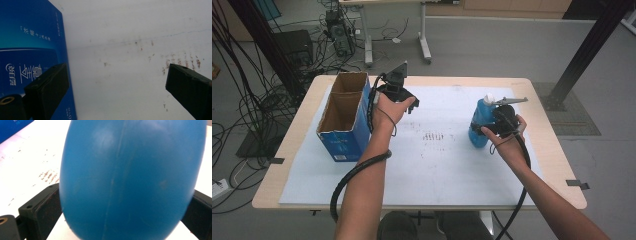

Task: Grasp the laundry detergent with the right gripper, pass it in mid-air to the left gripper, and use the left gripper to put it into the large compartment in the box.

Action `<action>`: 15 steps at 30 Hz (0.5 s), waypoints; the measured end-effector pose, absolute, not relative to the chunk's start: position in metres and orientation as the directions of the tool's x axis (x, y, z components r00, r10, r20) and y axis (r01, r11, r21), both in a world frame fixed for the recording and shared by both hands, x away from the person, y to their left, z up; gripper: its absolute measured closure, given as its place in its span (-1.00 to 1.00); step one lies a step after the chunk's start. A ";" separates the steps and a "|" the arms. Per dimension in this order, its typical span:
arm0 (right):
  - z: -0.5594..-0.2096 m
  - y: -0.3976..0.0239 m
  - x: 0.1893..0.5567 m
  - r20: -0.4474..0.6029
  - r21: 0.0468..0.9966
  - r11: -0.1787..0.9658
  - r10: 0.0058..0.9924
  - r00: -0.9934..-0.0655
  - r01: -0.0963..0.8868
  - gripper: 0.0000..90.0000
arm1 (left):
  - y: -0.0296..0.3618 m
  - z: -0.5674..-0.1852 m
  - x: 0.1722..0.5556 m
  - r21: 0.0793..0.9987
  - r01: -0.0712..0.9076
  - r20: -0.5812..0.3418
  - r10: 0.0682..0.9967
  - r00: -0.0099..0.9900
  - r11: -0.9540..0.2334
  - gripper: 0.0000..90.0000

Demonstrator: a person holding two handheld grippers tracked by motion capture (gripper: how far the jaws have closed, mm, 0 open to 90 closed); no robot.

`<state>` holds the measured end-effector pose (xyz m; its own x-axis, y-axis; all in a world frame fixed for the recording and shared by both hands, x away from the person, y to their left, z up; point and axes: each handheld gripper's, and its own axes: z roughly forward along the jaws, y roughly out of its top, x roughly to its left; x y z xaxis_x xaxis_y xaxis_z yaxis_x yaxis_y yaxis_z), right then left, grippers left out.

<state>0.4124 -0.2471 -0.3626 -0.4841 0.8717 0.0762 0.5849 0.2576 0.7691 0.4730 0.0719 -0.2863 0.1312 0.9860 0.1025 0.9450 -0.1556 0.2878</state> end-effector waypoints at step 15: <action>-0.362 -0.247 0.412 0.075 0.771 0.260 0.870 -0.487 0.582 -0.95 | 0.072 -0.286 0.473 0.291 0.945 0.100 0.987 0.128 -0.152 -0.88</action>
